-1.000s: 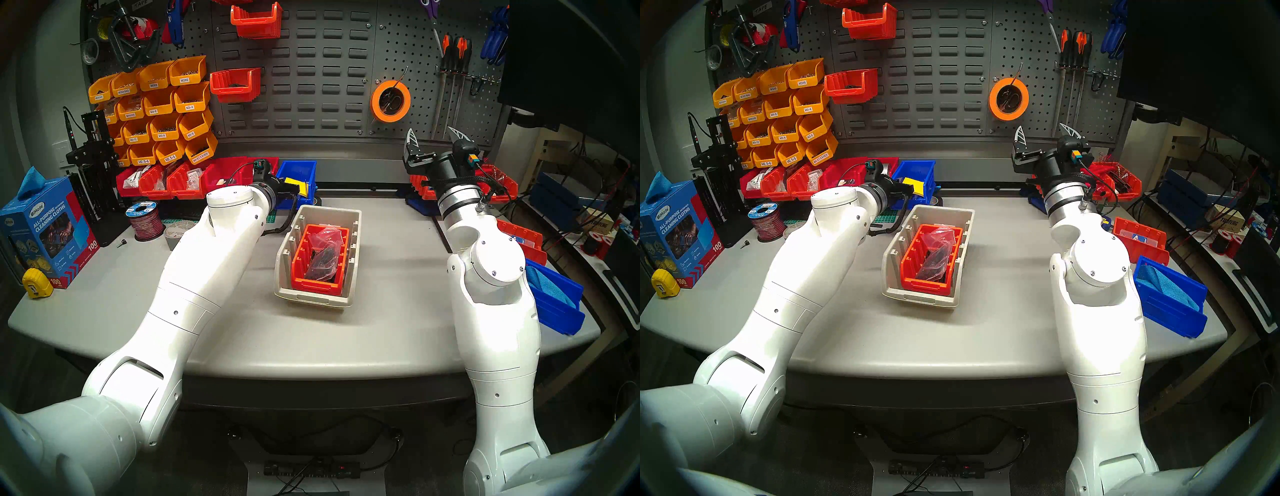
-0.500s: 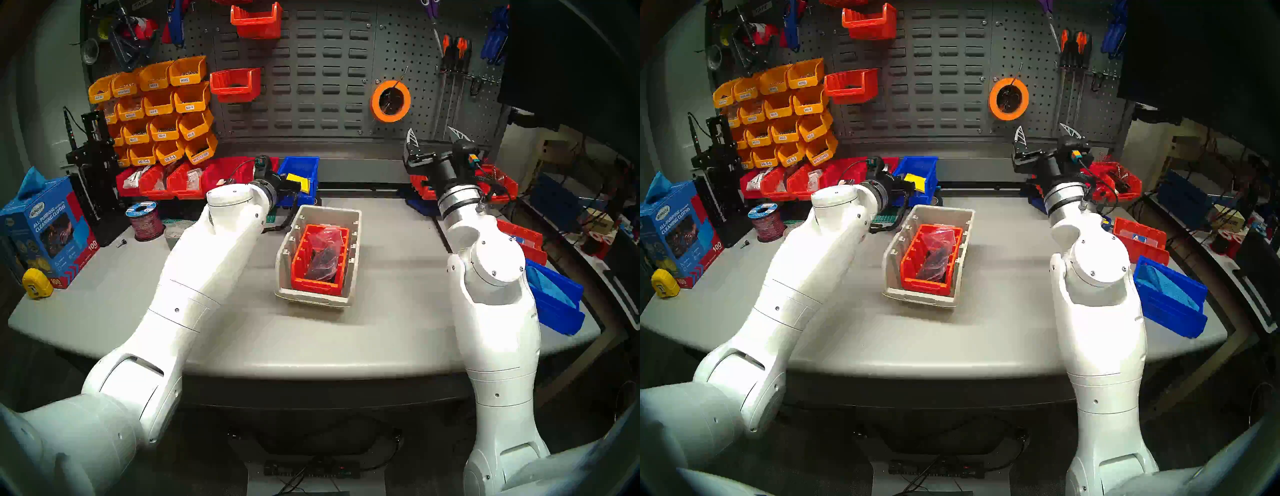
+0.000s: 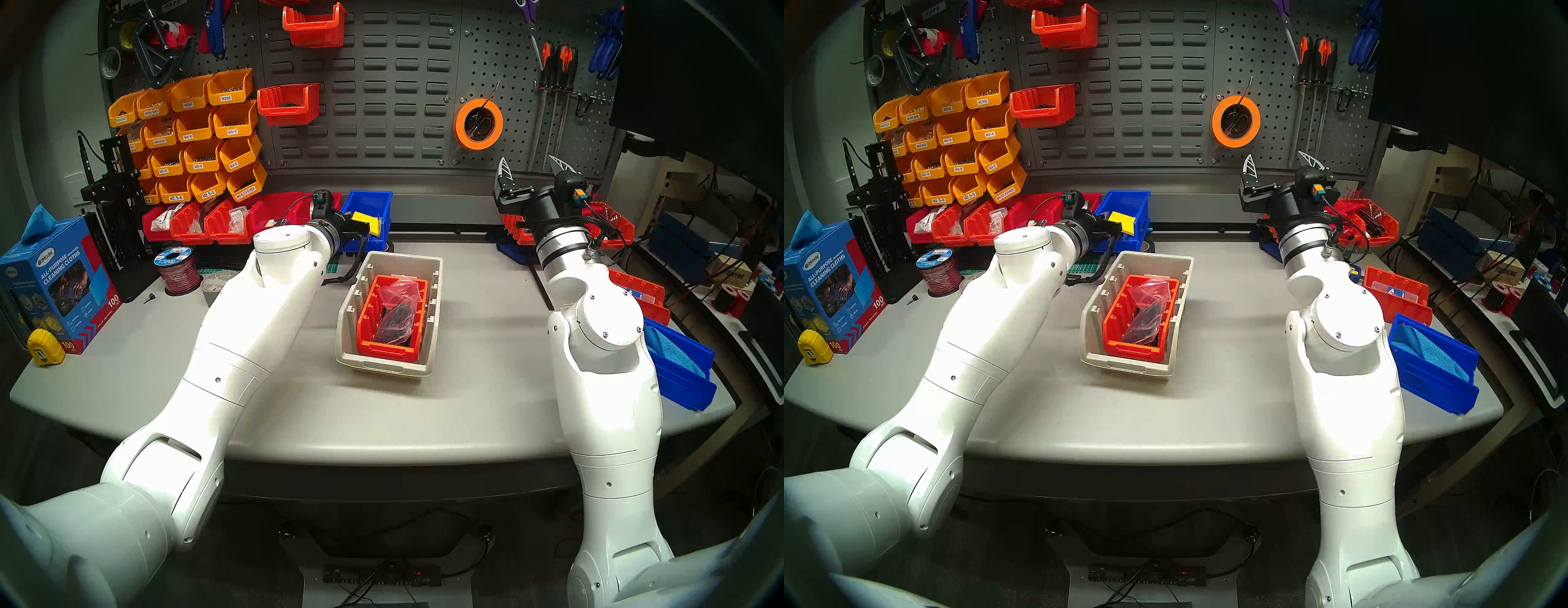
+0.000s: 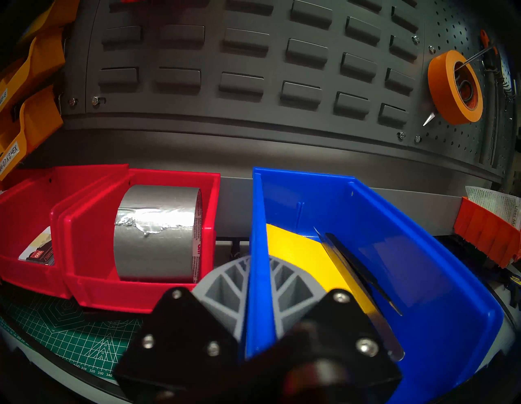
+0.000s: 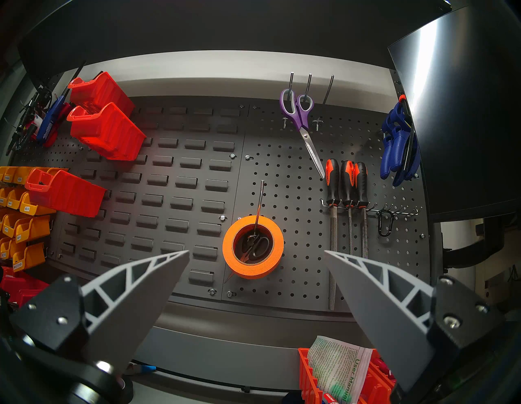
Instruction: Hang all the unorganized tool boxes onto the wall
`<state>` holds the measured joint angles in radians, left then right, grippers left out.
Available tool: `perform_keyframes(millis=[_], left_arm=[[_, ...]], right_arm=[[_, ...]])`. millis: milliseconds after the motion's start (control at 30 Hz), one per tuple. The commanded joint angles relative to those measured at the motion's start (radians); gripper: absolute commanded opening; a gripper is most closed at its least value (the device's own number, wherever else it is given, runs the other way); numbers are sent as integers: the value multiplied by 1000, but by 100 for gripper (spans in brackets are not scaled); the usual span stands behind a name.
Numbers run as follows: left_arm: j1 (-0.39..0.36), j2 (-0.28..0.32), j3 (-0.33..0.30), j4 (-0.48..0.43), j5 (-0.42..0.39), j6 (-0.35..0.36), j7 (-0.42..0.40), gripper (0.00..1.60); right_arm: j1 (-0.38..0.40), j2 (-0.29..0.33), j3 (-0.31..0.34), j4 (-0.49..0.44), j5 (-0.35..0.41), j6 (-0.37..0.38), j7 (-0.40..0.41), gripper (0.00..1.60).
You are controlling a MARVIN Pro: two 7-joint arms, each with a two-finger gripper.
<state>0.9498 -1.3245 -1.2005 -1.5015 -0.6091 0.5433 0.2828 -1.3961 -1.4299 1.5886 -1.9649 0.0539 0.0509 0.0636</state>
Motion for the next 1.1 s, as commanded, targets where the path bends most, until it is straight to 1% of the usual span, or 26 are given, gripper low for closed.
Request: perform_keyframes(millis=[0,167,367,567,700,733,833,1000,1033,1067], left_arm=[[-54,-10,0,14,18,-44,-9,0],[-96,-33,10,78,29,-87,-38,0],[-142,-66,18,143,34,-110,-55,0],[-194,-100,24,217,45,-149,-66,0],[-210,-116,18,241,56,-164,-59,0],[-228,-123,22,263,62,-169,-51,0],[-237,-132,19,277,70,-170,-43,0],[-256,-149,21,309,91,-156,-3,0],[-243,-157,11,300,101,-153,7,0],[-257,-162,16,318,103,-147,24,0]], right_arm=[[3,0,0,-13,0,-1,0,160],[3,0,0,-13,0,-2,0,160],[4,0,0,-12,0,-2,0,160],[4,0,0,-11,0,-2,0,160],[4,0,0,-11,0,-2,0,160],[4,0,0,-11,0,-2,0,160],[4,0,0,-11,0,-2,0,160],[4,0,0,-11,0,-2,0,160],[4,0,0,-11,0,-2,0,160],[4,0,0,-11,0,-2,0,160]])
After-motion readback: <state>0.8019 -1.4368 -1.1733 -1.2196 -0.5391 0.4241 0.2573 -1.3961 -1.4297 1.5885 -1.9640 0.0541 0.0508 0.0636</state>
